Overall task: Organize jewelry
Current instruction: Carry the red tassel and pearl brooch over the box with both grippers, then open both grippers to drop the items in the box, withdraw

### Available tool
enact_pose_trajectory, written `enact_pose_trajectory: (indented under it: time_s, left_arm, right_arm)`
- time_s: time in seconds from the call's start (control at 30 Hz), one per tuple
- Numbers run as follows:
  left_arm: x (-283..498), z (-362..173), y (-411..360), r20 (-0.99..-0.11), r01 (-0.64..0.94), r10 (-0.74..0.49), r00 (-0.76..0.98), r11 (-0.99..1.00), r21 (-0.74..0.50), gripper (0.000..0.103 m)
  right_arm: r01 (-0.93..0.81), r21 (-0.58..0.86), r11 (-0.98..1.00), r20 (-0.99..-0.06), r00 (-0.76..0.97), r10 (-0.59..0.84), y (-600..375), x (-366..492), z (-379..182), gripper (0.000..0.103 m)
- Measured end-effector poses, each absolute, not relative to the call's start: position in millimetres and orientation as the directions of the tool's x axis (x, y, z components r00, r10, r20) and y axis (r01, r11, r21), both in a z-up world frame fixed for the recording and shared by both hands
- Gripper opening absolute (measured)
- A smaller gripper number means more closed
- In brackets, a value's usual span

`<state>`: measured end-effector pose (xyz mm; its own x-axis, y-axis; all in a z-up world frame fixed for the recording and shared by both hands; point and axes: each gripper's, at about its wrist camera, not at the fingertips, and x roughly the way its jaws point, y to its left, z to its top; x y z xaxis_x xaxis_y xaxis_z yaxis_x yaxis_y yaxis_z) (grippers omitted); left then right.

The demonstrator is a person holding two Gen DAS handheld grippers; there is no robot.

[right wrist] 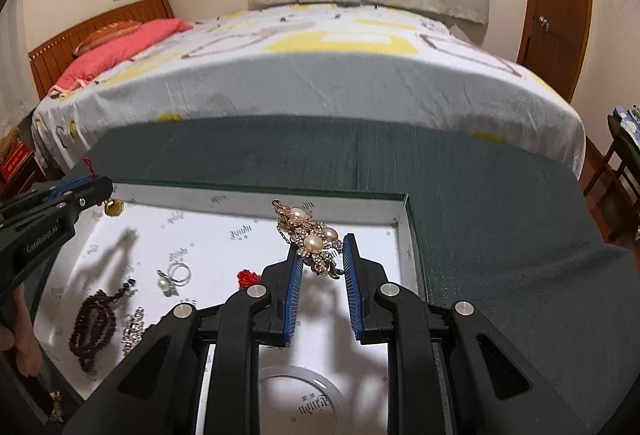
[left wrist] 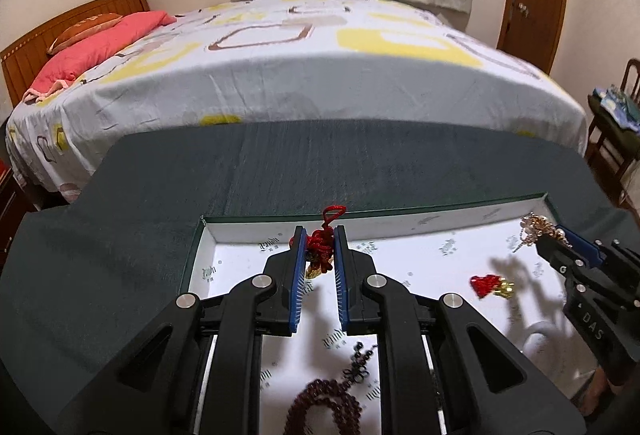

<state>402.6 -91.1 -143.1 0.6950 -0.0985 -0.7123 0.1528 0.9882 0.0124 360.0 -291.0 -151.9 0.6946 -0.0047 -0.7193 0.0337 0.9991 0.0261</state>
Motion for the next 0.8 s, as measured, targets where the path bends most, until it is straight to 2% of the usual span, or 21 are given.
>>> enact_pose_trajectory:
  time_s: [0.33, 0.8]
  left_arm:
    - [417, -163, -93, -0.774, 0.153, -0.079, 0.628, 0.988, 0.023, 0.014]
    - [425, -170, -95, -0.797, 0.165, -0.074, 0.599, 0.986, 0.033, 0.015]
  right_arm:
    - [0.045, 0.015, 0.999, -0.767, 0.642, -0.018, -292, 371, -160, 0.021]
    - [0.049, 0.005, 0.999, -0.792, 0.61, -0.026, -293, 376, -164, 0.022]
